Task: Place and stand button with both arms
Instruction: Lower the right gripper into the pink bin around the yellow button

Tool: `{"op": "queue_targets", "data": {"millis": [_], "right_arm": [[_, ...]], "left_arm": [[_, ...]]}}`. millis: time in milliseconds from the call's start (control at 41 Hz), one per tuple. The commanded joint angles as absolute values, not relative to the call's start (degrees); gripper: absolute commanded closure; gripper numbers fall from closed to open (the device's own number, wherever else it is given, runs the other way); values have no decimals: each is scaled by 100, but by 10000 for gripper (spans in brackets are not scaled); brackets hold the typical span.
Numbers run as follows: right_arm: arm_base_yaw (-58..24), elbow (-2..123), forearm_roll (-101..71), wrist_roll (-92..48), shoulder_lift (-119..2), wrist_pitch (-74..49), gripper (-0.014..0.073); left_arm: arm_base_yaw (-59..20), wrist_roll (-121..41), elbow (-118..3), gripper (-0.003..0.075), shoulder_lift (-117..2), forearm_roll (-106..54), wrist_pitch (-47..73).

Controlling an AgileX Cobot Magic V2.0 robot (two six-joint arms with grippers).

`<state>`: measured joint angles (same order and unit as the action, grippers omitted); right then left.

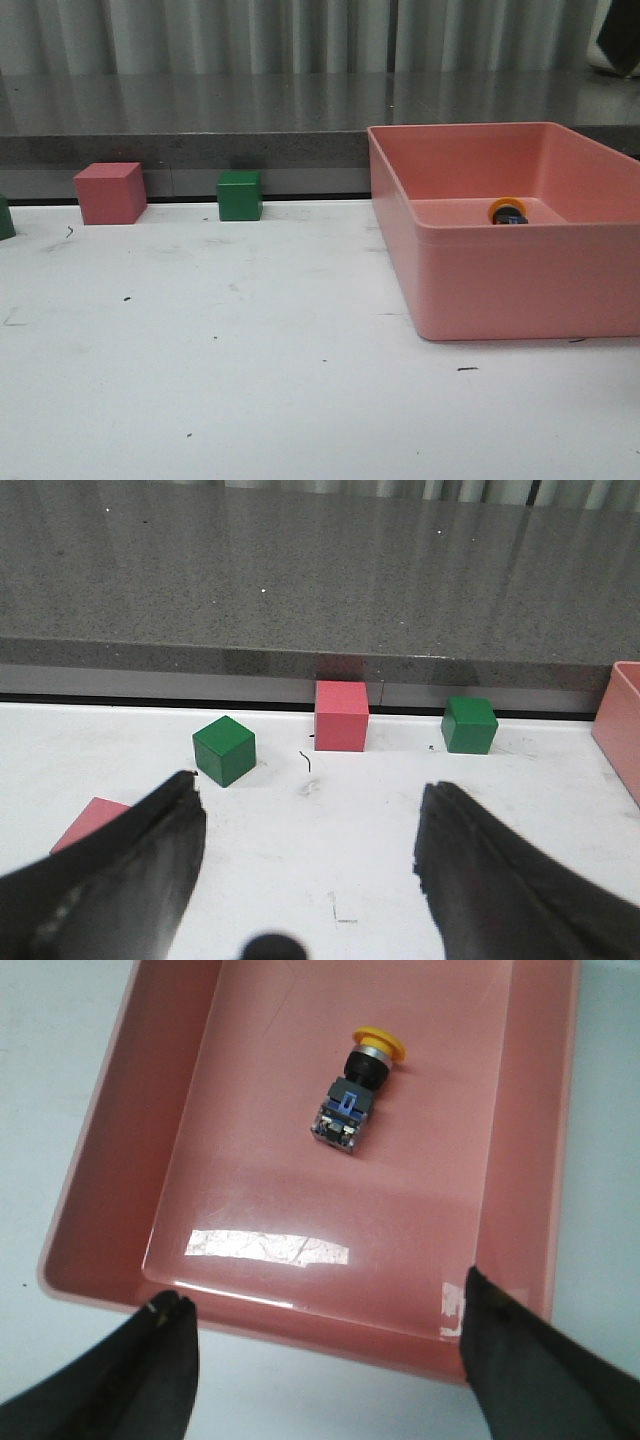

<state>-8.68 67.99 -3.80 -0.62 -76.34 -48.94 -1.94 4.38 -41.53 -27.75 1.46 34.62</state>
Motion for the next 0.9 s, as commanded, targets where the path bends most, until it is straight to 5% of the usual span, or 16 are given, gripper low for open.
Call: {"op": "queue_targets", "data": {"millis": [0, 878], "right_arm": [[-875, 7342, -412, -77, -7995, -4707, 31], [-792, 10316, -349, 670, -11633, -5669, -6]], "left_arm": [[-219, 486, -4350, 283, -2849, 151, 2986], [-219, 486, -4350, 283, -2849, 151, 2986]]}}
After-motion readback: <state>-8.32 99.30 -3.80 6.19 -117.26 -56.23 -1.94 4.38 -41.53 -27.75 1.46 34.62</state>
